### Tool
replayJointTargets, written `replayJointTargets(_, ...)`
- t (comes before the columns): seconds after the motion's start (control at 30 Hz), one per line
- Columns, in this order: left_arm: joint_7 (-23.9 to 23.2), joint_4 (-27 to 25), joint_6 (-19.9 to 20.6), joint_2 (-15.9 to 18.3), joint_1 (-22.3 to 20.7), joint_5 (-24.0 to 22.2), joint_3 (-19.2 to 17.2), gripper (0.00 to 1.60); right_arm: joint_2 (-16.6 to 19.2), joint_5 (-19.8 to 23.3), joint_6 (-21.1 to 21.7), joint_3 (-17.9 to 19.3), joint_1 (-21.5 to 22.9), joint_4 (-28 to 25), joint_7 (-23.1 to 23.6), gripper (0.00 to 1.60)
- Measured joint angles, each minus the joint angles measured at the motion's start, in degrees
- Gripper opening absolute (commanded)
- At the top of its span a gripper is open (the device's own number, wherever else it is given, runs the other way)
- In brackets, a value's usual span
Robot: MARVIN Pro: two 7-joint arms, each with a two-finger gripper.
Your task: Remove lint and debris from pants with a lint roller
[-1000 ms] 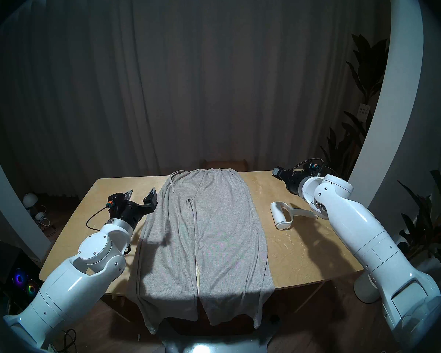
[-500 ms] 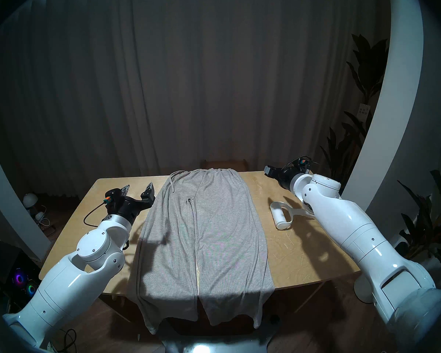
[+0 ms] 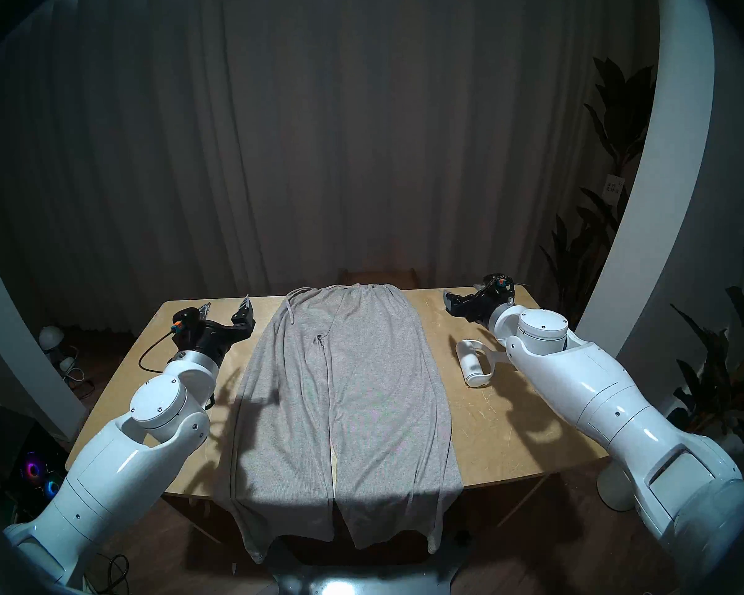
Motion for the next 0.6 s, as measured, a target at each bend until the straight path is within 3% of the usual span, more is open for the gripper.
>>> replayJointTargets(0.33,-0.5,2.3,0.1,-1.1,-1.9,0.1,0.3,1.6,-1.8,-2.2,-8.9,5.7,-3.9,-0.8,2.0,1.6)
replayJointTargets(0.6,-4.3,3.0,-1.2,-1.6,-2.2,-3.9,-0.7,1.6,-3.9,-2.1,-14.3,6.9,-6.2,2.9,2.7,1.6)
